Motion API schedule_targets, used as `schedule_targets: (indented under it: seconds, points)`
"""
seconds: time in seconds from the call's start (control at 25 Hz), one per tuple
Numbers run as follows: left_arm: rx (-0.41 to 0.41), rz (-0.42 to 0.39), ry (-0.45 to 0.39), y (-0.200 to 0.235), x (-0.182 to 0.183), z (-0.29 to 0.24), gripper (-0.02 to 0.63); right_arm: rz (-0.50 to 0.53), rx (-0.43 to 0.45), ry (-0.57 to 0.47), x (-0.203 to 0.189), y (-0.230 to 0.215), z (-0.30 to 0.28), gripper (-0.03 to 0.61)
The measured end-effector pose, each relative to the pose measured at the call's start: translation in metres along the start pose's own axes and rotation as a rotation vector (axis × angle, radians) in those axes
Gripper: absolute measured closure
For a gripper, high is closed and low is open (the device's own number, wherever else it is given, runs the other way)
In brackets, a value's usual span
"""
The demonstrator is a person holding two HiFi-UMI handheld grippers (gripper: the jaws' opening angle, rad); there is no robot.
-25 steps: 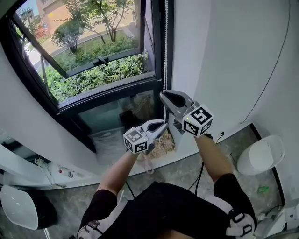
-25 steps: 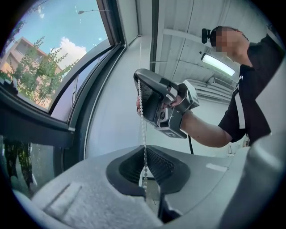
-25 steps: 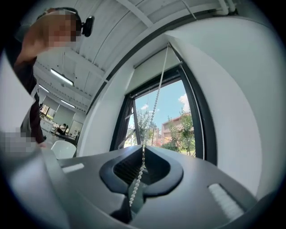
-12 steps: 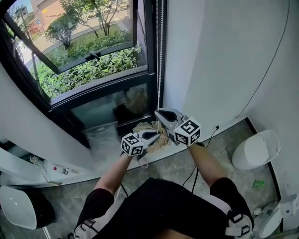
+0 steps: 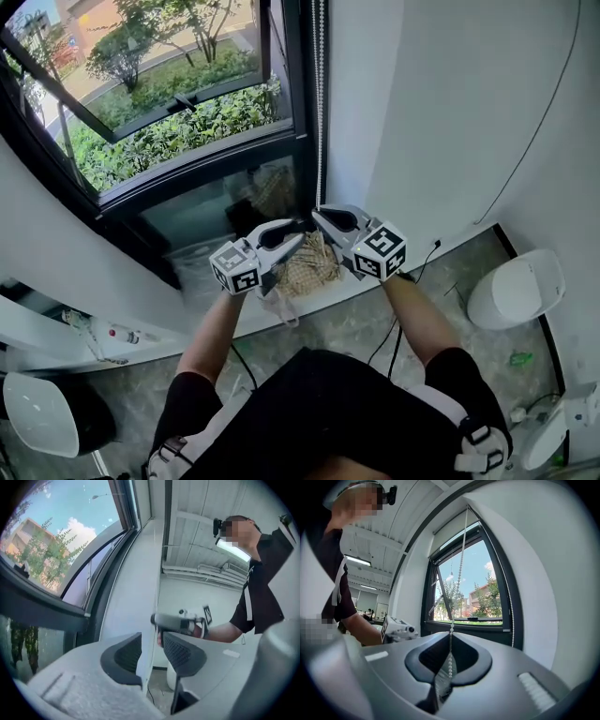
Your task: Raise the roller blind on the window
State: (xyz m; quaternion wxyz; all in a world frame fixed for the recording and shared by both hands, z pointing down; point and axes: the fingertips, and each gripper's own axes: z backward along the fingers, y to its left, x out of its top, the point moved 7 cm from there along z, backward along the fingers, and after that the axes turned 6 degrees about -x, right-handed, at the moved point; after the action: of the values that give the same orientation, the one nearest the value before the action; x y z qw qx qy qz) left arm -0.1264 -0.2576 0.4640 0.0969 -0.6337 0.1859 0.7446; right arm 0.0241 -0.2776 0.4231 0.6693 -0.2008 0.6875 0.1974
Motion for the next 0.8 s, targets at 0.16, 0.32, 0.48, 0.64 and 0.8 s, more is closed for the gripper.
schedule_targets:
  seconds: [0.16, 0.32, 0.48, 0.64, 0.8]
  points:
    - [-0.043, -0.031, -0.133, 0.009, 0.069, -0.022, 0.463, -0.004, 0.009, 0.001, 0.001, 0.003, -0.001, 0.563]
    - [-0.089, -0.017, -0.159, 0.012, 0.108, -0.036, 0.463, -0.007, 0.011, -0.007, -0.001, 0.006, 0.002, 0.563]
    - [-0.164, -0.068, -0.161, 0.005, 0.136, -0.055, 0.463, 0.003, 0.022, 0.003, 0.000, 0.009, 0.002, 0.563]
    - [-0.219, -0.066, -0.202, 0.004, 0.163, -0.075, 0.463, -0.005, 0.020, 0.008, 0.000, 0.005, 0.004, 0.564]
    - [-0.259, -0.039, -0.264, 0.006, 0.182, -0.080, 0.465, -0.002, 0.030, 0.011, 0.001, 0.008, 0.003, 0.565]
